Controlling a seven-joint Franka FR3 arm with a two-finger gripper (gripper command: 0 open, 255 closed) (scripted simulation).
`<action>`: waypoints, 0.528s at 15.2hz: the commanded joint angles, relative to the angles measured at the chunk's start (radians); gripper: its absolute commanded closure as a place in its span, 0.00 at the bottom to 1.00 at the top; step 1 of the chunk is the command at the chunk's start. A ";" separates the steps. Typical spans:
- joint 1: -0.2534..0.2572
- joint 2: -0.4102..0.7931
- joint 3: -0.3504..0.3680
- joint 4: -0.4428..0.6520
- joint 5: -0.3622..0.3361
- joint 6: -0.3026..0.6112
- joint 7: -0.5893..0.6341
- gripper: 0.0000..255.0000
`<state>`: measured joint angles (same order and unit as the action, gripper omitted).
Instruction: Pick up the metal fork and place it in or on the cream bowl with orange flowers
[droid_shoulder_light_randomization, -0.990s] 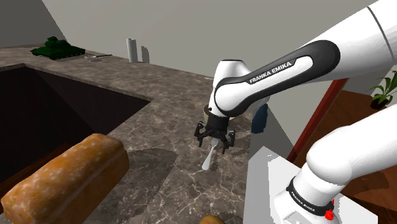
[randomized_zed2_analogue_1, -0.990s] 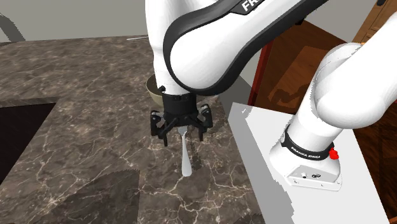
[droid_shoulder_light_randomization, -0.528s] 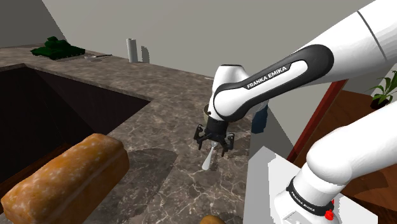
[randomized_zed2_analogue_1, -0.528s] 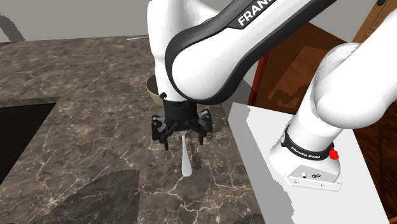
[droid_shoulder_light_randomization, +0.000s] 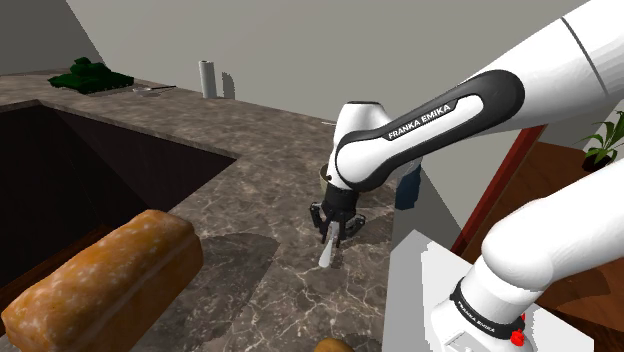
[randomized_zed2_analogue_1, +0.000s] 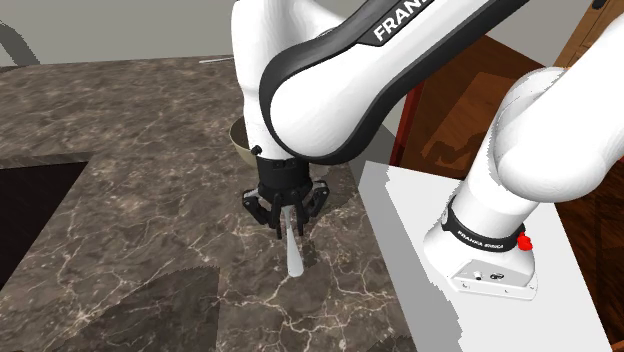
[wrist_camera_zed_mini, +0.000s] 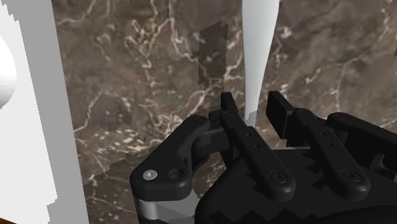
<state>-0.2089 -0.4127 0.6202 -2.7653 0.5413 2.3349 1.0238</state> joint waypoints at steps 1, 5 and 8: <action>0.000 0.000 0.000 0.000 0.000 0.000 0.000 1.00; 0.002 -0.015 -0.005 0.005 -0.002 -0.019 0.001 1.00; 0.005 -0.056 -0.022 0.021 -0.009 -0.076 0.006 1.00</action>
<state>-0.2039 -0.4596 0.6029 -2.7503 0.5354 2.2743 1.0290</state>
